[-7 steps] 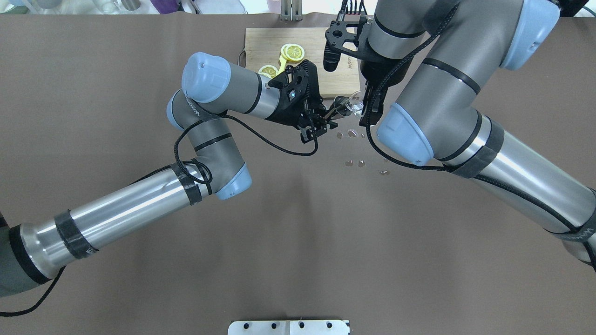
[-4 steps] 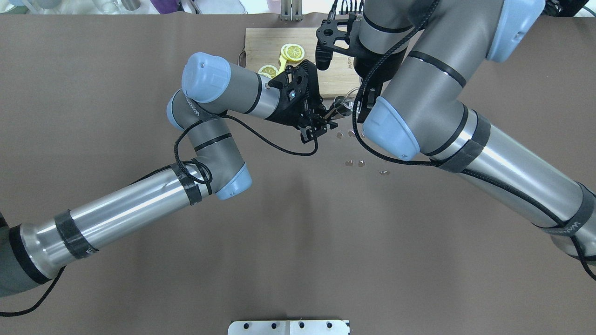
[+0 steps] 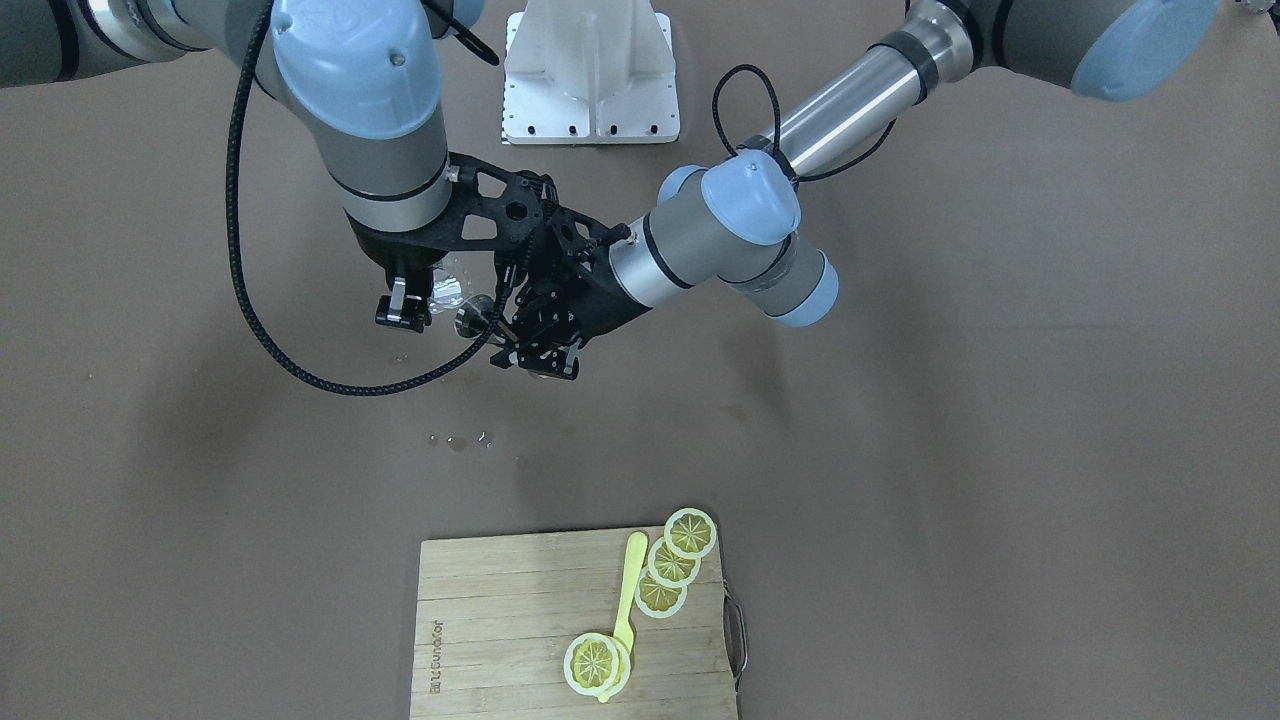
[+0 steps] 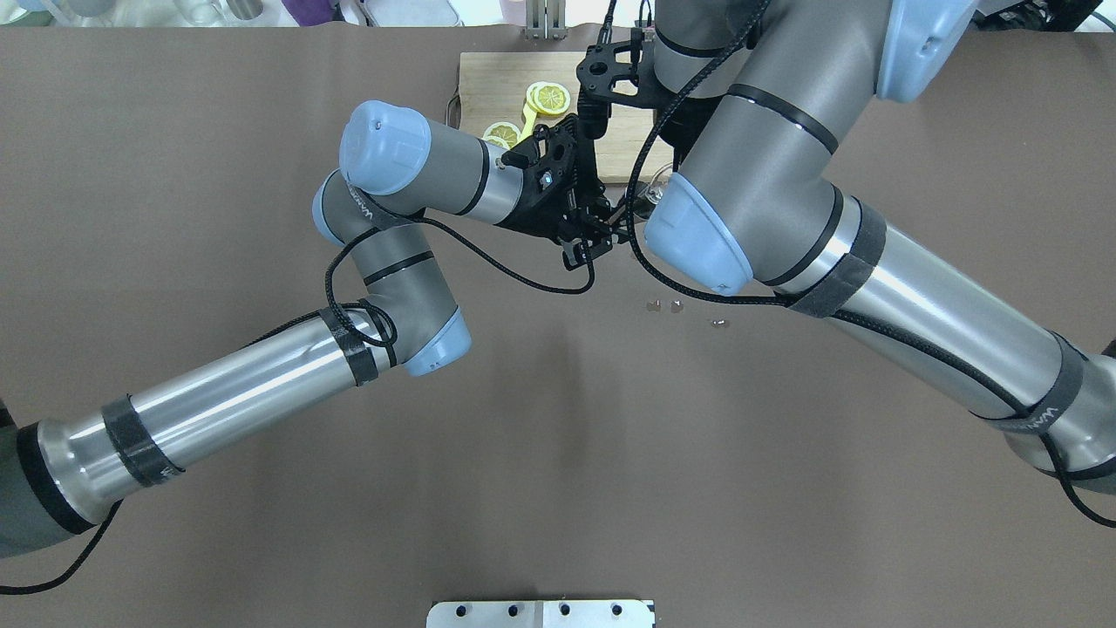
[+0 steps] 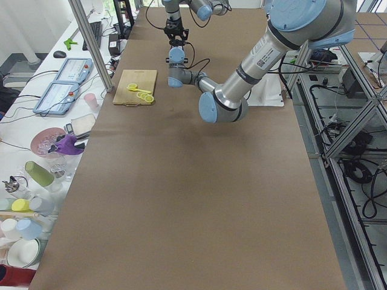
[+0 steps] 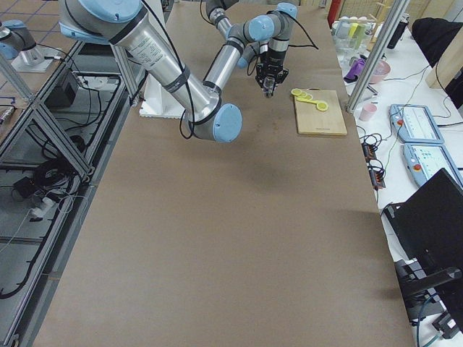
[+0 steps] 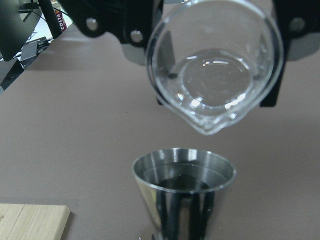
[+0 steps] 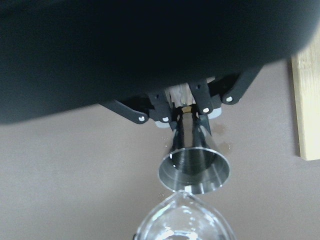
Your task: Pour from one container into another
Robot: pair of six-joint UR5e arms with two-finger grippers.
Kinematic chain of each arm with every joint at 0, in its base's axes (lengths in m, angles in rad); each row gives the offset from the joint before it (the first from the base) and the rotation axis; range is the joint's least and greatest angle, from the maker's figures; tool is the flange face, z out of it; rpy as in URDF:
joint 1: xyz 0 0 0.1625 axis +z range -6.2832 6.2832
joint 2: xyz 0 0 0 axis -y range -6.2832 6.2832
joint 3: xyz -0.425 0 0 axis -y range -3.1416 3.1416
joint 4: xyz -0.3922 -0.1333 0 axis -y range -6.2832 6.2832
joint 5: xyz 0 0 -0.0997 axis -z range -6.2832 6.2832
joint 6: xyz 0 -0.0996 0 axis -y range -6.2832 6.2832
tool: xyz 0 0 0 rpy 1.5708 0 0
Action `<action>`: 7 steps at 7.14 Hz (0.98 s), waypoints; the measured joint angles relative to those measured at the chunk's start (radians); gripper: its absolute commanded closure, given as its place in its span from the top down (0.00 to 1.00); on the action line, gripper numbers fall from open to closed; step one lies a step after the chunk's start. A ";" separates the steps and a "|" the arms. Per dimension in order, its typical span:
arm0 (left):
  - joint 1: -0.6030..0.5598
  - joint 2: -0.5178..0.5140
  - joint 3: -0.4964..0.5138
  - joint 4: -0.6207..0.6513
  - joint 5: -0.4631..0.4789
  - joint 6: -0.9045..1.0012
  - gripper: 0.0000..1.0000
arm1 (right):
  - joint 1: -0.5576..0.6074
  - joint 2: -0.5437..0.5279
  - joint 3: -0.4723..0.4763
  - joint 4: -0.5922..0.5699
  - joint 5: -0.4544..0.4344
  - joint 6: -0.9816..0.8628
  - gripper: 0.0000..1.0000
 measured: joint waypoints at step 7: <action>0.002 0.004 0.000 -0.010 0.000 0.000 0.00 | -0.014 0.097 -0.136 -0.081 -0.036 -0.058 0.00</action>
